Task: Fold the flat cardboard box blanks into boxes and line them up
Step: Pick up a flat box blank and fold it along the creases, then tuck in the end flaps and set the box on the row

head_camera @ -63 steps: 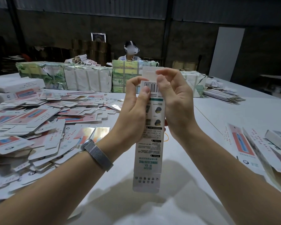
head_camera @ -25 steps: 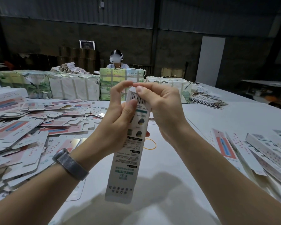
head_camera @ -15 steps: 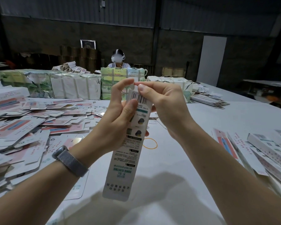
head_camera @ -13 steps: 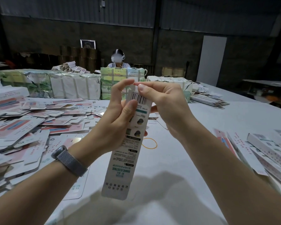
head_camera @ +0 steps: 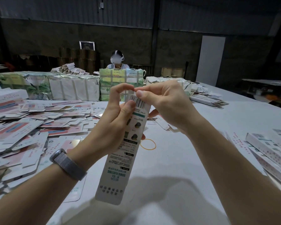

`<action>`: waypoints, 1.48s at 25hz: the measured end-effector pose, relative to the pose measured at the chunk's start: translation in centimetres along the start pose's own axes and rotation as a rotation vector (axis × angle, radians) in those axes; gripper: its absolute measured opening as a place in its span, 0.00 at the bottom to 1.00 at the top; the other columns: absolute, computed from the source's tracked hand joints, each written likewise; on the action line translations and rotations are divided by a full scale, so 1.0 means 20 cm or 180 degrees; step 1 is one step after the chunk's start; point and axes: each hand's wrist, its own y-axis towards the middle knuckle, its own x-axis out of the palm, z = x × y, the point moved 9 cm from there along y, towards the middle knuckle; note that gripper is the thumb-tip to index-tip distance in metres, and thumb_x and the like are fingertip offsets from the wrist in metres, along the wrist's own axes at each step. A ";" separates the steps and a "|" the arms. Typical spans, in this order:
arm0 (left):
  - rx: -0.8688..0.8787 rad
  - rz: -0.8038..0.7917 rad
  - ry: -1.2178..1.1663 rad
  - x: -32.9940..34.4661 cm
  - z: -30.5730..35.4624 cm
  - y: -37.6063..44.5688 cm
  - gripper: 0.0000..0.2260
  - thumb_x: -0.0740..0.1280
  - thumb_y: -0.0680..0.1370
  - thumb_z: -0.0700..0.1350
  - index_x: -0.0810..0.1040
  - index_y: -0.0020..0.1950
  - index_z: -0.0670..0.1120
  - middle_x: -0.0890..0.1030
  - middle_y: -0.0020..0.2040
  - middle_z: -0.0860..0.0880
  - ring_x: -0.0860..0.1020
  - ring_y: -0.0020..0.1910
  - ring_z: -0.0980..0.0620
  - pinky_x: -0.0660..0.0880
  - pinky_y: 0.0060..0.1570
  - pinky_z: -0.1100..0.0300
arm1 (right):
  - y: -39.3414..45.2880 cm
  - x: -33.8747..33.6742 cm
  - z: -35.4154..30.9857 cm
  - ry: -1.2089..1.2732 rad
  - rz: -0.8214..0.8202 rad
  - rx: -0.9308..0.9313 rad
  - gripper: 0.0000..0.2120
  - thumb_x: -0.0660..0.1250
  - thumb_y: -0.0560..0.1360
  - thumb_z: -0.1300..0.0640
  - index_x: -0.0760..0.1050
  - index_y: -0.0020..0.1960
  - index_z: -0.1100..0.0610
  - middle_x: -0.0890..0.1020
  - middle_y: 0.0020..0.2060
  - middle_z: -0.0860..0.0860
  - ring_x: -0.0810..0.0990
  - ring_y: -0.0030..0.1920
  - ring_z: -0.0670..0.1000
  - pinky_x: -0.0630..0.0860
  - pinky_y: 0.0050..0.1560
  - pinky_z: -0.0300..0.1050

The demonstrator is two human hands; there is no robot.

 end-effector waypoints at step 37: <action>-0.0240 0.0195 0.0352 -0.05 -0.08 0.03 0.11 0.70 0.70 0.56 0.84 0.50 0.56 0.86 0.53 0.51 0.84 0.55 0.54 0.82 0.49 0.53 | -0.36 -0.78 0.47 -0.3571 0.0302 0.1988 0.17 0.63 0.71 0.59 0.69 0.59 0.52 0.74 0.61 0.53 0.68 0.63 0.59 0.68 0.49 0.52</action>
